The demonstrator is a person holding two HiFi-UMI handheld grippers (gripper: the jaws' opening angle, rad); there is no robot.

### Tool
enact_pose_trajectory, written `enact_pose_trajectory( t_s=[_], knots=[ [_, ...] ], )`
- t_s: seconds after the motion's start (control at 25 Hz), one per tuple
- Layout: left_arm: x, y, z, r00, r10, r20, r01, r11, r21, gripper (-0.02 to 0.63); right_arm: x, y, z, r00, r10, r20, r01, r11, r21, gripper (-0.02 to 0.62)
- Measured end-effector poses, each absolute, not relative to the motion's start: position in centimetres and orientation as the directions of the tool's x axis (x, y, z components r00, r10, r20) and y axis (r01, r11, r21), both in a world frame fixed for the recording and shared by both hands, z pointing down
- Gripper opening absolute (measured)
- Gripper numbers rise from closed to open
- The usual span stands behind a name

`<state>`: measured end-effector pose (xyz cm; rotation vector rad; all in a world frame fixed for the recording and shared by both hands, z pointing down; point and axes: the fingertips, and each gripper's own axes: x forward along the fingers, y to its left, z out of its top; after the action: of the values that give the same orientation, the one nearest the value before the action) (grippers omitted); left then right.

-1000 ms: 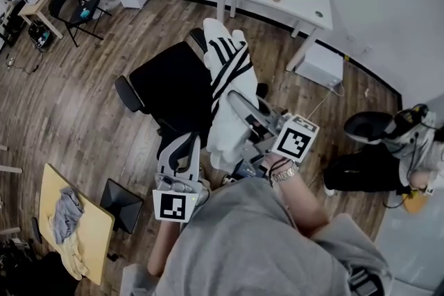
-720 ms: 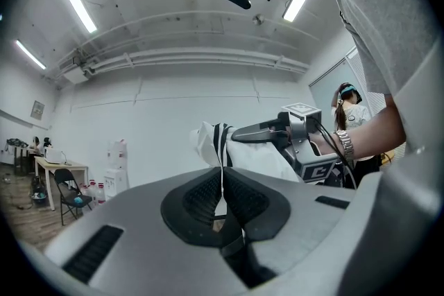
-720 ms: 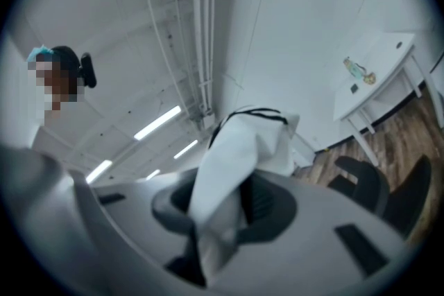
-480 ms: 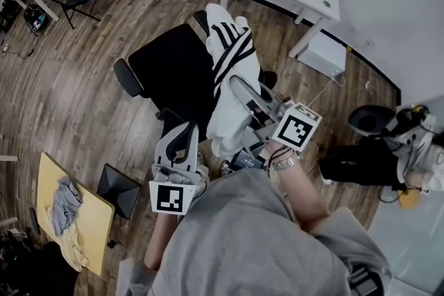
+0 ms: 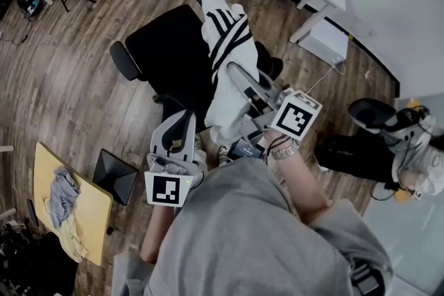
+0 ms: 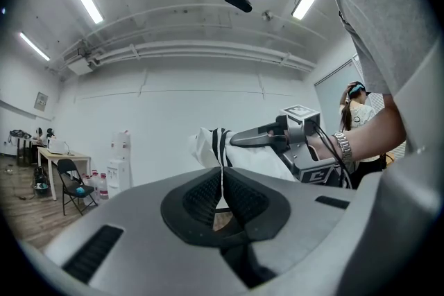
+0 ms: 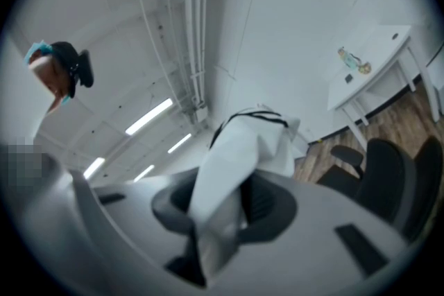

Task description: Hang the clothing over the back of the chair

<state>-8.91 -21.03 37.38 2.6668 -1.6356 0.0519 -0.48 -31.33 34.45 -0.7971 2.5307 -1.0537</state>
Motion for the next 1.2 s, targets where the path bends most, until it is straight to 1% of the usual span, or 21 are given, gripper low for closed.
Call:
enact_pose_trajectory(
  t_s=[0.6,0.96,1.2],
  knots=[
    [-9.7,-22.3,38.4,0.458,-0.888,0.043,-0.889,-0.457,0.025,0.041,-1.6,-32.9,36.4,-0.805,-0.594,0.008,-0.417,0.556,-0.719,0.118],
    [-10.2,-22.6,39.1,0.456,-0.889,0.048,-0.89,-0.454,0.046,0.041,-2.5,-33.6,38.1,-0.801,-0.594,0.068,-0.461,0.542,-0.703,0.12],
    [-10.1,-22.9,40.1,0.47,-0.88,0.072,-0.883,-0.467,0.048,0.041,-3.2,-34.4,39.5,-0.802,-0.586,0.115,-0.494,0.543,-0.679,0.12]
  ],
)
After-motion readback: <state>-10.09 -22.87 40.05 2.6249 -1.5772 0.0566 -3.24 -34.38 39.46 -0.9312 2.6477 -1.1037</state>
